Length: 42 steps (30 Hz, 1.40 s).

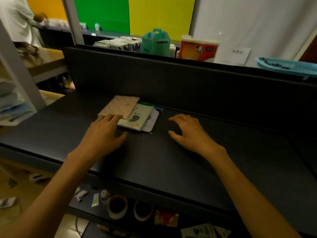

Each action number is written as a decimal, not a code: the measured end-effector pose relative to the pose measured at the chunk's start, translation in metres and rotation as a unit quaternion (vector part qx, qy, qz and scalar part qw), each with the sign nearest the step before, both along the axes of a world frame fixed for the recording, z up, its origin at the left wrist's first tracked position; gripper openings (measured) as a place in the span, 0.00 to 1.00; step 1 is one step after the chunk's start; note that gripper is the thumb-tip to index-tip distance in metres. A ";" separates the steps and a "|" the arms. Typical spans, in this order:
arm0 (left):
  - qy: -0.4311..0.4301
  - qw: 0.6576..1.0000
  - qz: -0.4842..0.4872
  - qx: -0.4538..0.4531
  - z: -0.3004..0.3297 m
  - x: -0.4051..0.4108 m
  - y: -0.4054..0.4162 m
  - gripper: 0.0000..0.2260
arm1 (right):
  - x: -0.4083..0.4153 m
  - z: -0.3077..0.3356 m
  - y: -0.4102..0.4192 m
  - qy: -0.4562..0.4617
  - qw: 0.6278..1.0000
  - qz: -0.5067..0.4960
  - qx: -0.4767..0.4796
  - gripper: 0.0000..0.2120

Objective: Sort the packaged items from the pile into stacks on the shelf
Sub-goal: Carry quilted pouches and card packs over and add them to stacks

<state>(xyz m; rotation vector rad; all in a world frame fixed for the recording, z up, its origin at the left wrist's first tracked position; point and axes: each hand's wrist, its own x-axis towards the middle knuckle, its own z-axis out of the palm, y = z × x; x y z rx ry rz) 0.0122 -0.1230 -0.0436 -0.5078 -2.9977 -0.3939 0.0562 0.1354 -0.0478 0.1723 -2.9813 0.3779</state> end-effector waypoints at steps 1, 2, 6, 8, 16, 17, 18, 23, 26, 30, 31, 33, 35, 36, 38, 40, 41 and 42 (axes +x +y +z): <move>0.000 1.000 -0.012 -0.004 0.001 -0.011 -0.007 0.29 | -0.007 -0.001 -0.007 -0.001 1.000 -0.010 -0.001 0.25; 0.003 1.000 -0.025 -0.001 0.001 -0.023 -0.015 0.29 | -0.014 0.000 -0.015 0.001 1.000 -0.023 -0.004 0.25; 0.014 0.998 -0.054 0.002 0.003 -0.068 -0.037 0.30 | -0.033 -0.003 -0.044 -0.009 0.998 -0.064 -0.015 0.24; -0.002 0.998 -0.068 -0.007 0.004 -0.089 -0.047 0.31 | -0.042 0.000 -0.061 -0.015 0.995 -0.099 -0.028 0.24; -0.084 0.991 -0.104 -0.019 -0.012 -0.151 -0.051 0.41 | -0.067 -0.006 -0.108 -0.026 0.985 -0.165 -0.041 0.27; -0.096 0.990 -0.101 -0.023 -0.014 -0.156 -0.050 0.44 | -0.070 -0.009 -0.112 -0.031 0.984 -0.174 -0.040 0.29; -0.106 0.989 -0.098 -0.026 -0.017 -0.161 -0.050 0.46 | -0.071 -0.012 -0.117 -0.036 0.982 -0.183 -0.042 0.31; -0.120 0.987 -0.101 0.032 -0.023 -0.166 -0.049 0.47 | -0.074 -0.020 -0.135 -0.045 0.970 -0.230 -0.065 0.47; -0.134 0.982 -0.085 0.104 -0.020 -0.163 -0.050 0.47 | -0.074 -0.020 -0.142 -0.054 0.967 -0.235 -0.081 0.50; -0.151 0.954 -0.076 0.247 -0.014 -0.156 -0.055 0.43 | -0.071 -0.014 -0.144 -0.023 0.964 -0.227 -0.136 0.47; -0.154 0.948 -0.068 0.271 -0.012 -0.155 -0.058 0.42 | -0.069 -0.011 -0.144 -0.028 0.961 -0.228 -0.151 0.46; -0.170 0.936 -0.047 0.306 -0.013 -0.157 -0.066 0.42 | -0.068 -0.007 -0.143 -0.035 0.958 -0.233 -0.160 0.46; -0.200 0.917 -0.022 0.346 -0.015 -0.160 -0.077 0.41 | -0.071 -0.009 -0.142 -0.036 0.956 -0.242 -0.162 0.45; -0.215 0.903 -0.015 0.371 -0.017 -0.162 -0.083 0.38 | -0.073 -0.011 -0.144 -0.032 0.955 -0.246 -0.160 0.44; -0.243 0.874 -0.010 0.421 -0.019 -0.163 -0.092 0.31 | -0.080 -0.018 -0.148 -0.020 0.953 -0.263 -0.148 0.44; -0.280 0.837 -0.008 0.471 -0.019 -0.165 -0.099 0.27 | -0.085 -0.024 -0.151 -0.008 0.950 -0.281 -0.137 0.47; -0.298 0.818 -0.009 0.492 -0.018 -0.165 -0.102 0.25 | -0.087 -0.027 -0.152 -0.002 0.948 -0.285 -0.138 0.47; -0.310 0.802 -0.011 0.511 -0.018 -0.167 -0.105 0.24 | -0.087 -0.027 -0.154 0.005 0.946 -0.287 -0.148 0.47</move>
